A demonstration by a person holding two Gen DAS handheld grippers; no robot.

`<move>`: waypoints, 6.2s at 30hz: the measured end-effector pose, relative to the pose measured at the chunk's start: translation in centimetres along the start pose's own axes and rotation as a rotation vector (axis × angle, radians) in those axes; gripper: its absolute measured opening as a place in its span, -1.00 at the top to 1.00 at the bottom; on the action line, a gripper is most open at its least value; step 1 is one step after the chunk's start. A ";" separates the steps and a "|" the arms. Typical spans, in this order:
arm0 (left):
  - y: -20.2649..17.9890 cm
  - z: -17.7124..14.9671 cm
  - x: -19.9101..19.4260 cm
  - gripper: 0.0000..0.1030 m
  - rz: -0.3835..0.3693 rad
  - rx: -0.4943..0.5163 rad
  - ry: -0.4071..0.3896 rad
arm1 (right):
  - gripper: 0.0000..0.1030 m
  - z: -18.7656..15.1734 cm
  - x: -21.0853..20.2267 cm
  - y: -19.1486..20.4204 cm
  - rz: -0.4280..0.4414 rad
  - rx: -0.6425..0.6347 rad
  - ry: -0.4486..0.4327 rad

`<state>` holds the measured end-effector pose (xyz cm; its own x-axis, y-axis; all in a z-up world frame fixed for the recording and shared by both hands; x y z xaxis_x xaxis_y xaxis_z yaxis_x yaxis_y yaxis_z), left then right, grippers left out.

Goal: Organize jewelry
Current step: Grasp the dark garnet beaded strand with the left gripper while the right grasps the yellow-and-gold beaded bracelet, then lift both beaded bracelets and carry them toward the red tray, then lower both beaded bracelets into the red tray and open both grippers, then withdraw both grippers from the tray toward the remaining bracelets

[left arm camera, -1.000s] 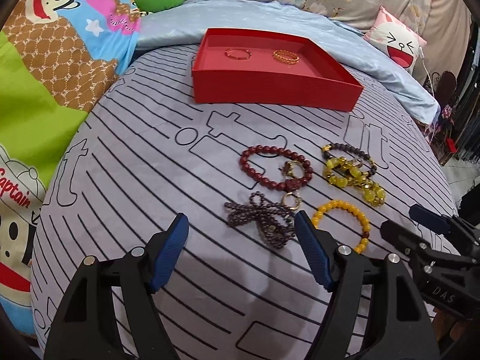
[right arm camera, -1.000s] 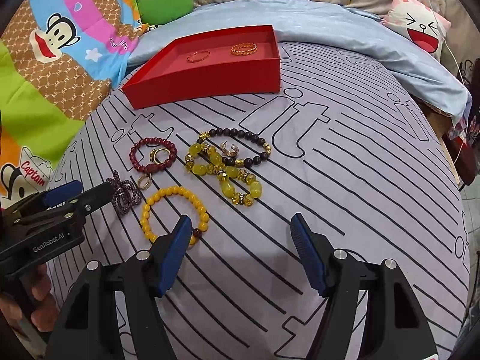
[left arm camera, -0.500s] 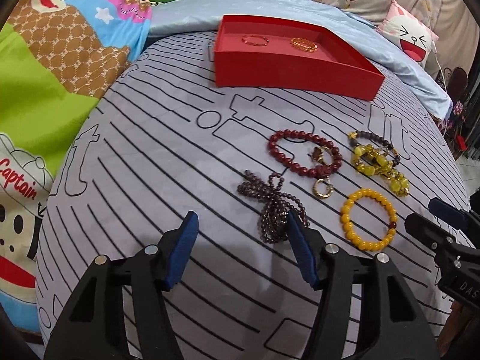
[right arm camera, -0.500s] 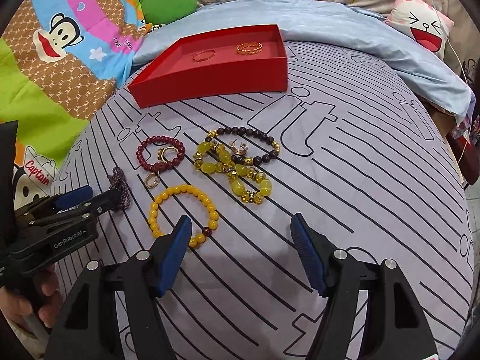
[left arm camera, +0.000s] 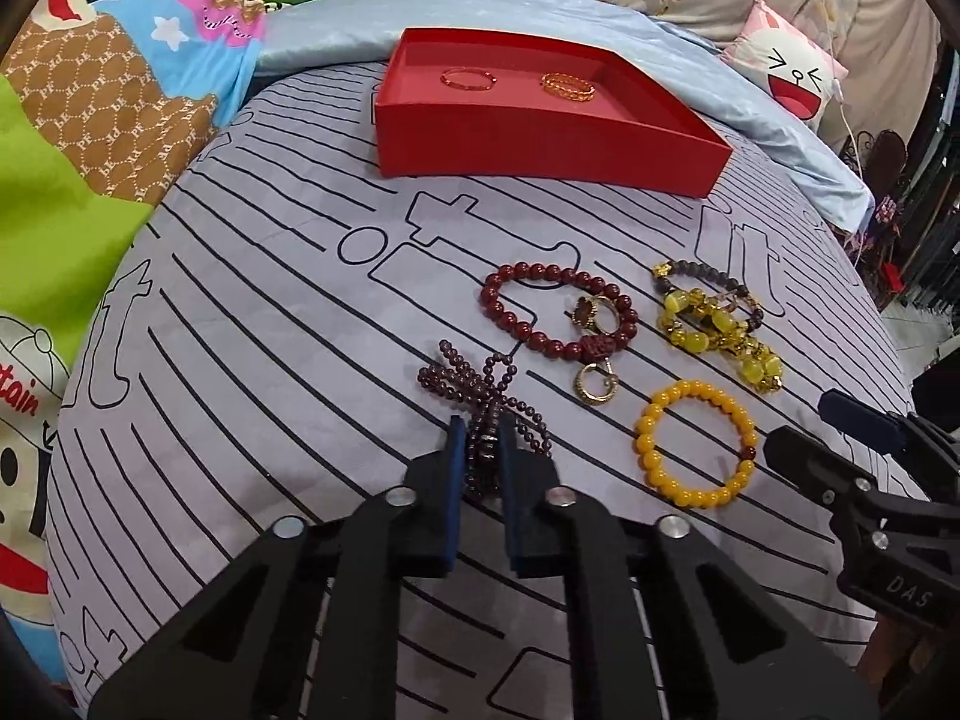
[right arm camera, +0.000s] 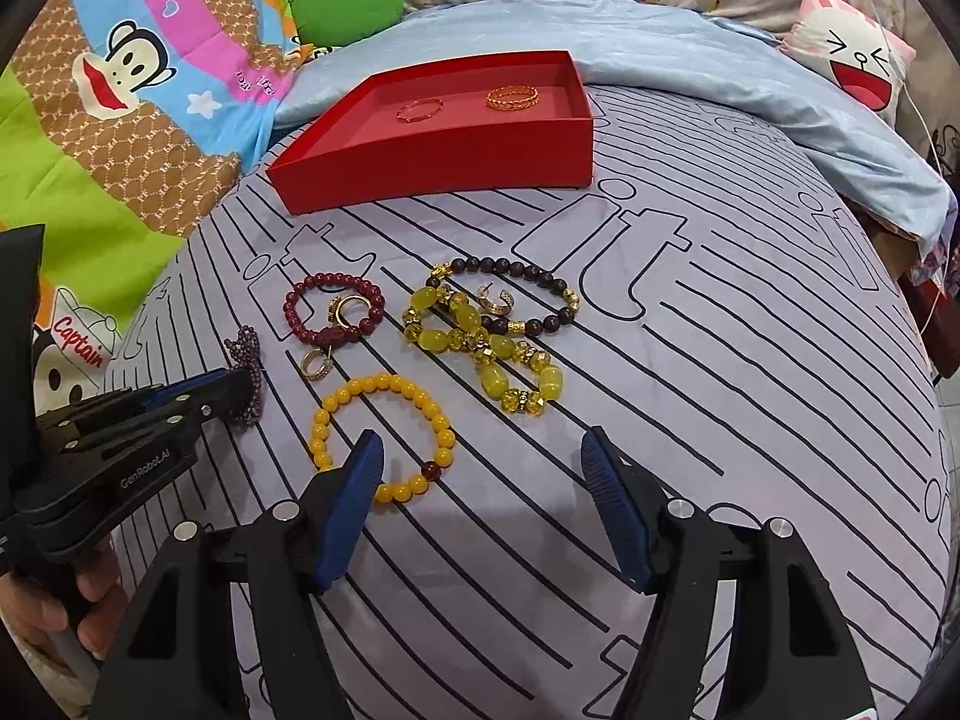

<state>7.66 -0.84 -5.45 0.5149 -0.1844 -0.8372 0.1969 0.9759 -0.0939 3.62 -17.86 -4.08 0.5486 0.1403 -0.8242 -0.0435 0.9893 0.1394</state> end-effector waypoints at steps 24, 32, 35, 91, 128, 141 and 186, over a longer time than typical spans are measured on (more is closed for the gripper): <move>0.0 0.5 0.1 0.87 -0.014 -0.009 -0.009 | 0.51 2.6 2.3 0.7 0.020 -0.047 0.005; -0.1 0.5 0.2 0.87 -0.014 -0.010 -0.009 | 0.71 2.9 3.1 0.6 0.012 -0.065 0.009; -0.1 0.5 0.2 0.87 -0.014 -0.010 -0.009 | 0.80 2.6 3.7 0.2 0.024 -0.043 0.028; -0.5 -0.4 -0.7 0.35 -0.070 -0.035 0.024 | 0.83 5.8 -3.0 1.4 0.117 0.003 -0.082; -1.7 17.1 -3.4 0.94 -0.217 0.004 -0.181 | 0.83 20.7 -2.0 2.0 0.146 -0.029 -0.222; -0.3 24.0 9.1 0.94 -0.222 -0.030 -0.069 | 0.83 26.7 10.0 1.0 0.219 0.093 -0.088; 1.6 7.8 -0.1 -0.02 0.035 -0.024 -0.104 | 0.29 9.0 0.0 -1.2 0.067 0.049 -0.077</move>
<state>14.46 -0.17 -1.28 0.6050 -0.1598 -0.7801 0.1577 0.9843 -0.0793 11.17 -19.37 0.71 0.6085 0.2011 -0.7676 -0.0425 0.9742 0.2215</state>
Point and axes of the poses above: each gripper's, at about its wrist camera, not at the fingertips, and x roughly the way its jaws point, y to its left, z to its top, the point moved 7 cm from there along x, roughly the way its jaws point, and after that the axes turned 2 degrees about z, right-handed, at the moved point
